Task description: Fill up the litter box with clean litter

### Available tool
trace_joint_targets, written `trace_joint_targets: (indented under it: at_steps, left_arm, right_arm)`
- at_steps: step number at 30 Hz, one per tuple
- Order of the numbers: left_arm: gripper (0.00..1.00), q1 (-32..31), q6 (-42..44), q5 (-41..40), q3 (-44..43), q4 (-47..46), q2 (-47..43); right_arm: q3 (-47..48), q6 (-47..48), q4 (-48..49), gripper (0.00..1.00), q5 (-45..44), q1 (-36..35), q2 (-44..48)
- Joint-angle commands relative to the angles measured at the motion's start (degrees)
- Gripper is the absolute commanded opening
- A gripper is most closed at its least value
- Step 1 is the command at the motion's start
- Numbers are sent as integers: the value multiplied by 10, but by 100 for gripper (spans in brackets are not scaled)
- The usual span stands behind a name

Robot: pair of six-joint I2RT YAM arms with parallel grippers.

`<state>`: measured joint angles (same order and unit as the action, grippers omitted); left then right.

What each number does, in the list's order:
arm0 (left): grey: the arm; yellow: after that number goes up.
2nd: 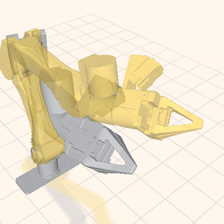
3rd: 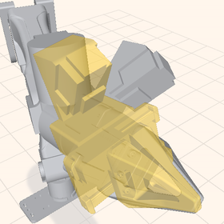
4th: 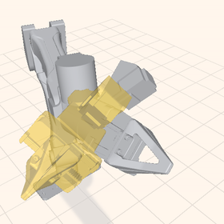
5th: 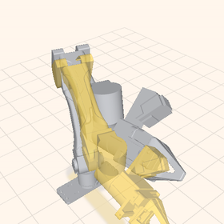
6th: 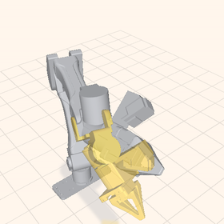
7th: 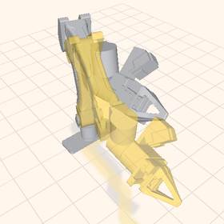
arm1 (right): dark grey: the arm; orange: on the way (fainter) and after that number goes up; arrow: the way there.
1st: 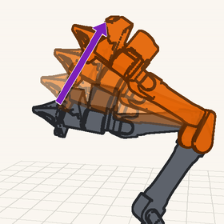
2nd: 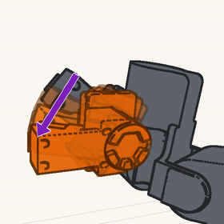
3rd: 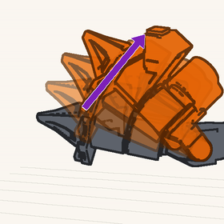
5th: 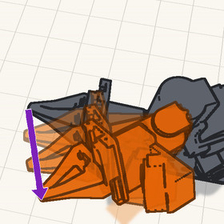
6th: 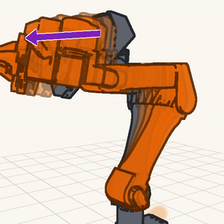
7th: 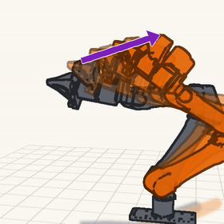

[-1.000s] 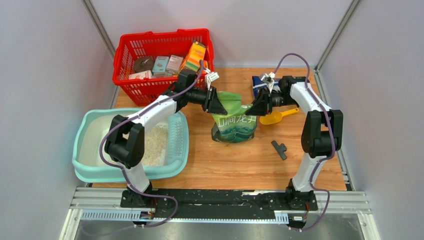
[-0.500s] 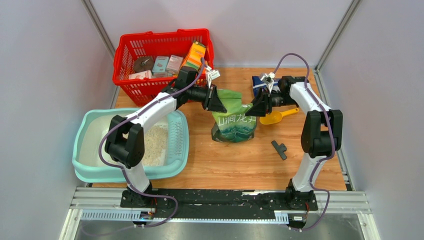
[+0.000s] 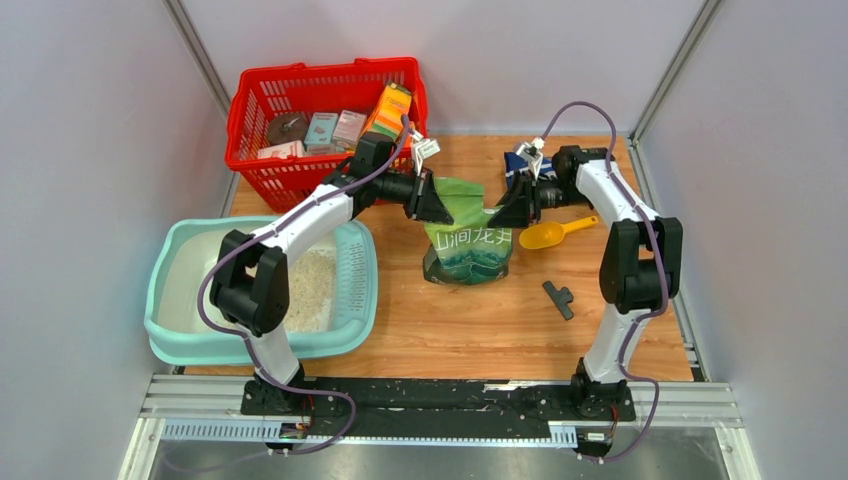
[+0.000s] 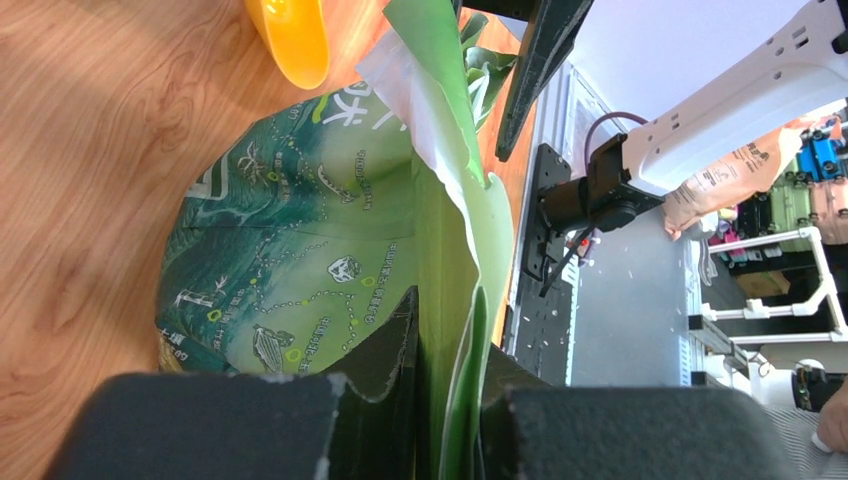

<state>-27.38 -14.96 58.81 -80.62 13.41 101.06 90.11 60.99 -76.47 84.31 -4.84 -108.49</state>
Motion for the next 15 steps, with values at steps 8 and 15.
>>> trace_joint_targets:
  at_steps: [8,15]
  left_arm:
    - [14,0,14,-8,-25,-6,-2]
    - [4,27,-39,-17,-30,37,-10]
  right_arm:
    - [10,-45,-191,7,94,0,-24]
    - [4,-151,-189,0,96,37,-8]
